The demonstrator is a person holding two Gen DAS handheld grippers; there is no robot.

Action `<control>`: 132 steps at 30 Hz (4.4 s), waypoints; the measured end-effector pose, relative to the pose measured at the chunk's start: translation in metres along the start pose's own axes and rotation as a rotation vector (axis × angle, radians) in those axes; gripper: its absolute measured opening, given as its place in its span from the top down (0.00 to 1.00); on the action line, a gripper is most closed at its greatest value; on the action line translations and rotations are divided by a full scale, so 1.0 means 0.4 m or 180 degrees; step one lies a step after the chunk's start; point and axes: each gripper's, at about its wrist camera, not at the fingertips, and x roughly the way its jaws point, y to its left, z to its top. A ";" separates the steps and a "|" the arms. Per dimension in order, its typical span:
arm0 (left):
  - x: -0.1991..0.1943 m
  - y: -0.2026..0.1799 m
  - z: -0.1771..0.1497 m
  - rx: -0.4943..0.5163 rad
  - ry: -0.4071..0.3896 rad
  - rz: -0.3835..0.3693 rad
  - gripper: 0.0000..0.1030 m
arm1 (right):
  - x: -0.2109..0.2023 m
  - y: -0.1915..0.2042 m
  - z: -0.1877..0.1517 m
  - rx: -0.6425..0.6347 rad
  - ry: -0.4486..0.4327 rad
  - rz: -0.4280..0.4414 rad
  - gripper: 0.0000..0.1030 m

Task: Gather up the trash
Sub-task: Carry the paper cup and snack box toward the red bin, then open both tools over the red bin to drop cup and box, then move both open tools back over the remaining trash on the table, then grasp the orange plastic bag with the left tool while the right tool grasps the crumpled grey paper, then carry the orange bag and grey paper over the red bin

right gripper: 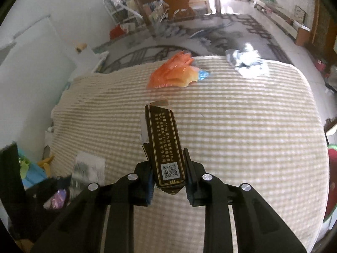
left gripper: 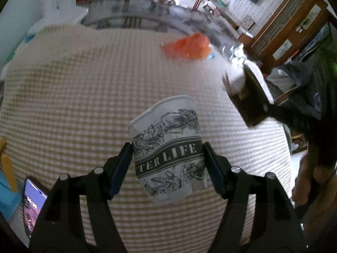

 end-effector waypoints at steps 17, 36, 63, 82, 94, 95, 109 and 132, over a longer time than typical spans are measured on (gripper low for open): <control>-0.102 -0.224 0.075 0.0424 -0.0497 -0.0282 0.36 | -0.227 -0.195 -0.116 0.0645 -0.0488 -0.0259 0.78; 0.002 -0.640 0.053 0.1007 -0.0227 -0.0865 0.36 | -0.409 -0.568 -0.189 0.1330 -0.0782 -0.0627 0.78; 0.198 -0.926 0.059 0.1357 0.0037 -0.0754 0.11 | -0.451 -0.944 -0.258 0.2097 -0.0661 -0.0732 0.39; 0.306 -0.254 0.387 0.0579 -0.0140 0.0911 0.06 | -0.097 -0.505 0.223 0.0565 -0.0309 -0.0053 0.15; 0.313 -0.209 0.382 0.0493 0.0008 0.0491 0.54 | 0.120 -0.382 0.378 0.0193 0.0039 -0.0291 0.15; 0.281 -0.212 0.366 0.0496 -0.0053 0.0431 0.55 | 0.131 -0.376 0.383 0.0164 0.0052 -0.0318 0.15; 0.006 -0.269 0.265 0.0411 -0.0617 0.0203 0.54 | 0.176 -0.319 0.378 0.0177 -0.0008 -0.0323 0.45; -0.044 -0.501 0.163 0.0603 -0.0661 -0.0155 0.53 | -0.315 -0.396 -0.016 0.0757 -0.0726 0.0010 0.45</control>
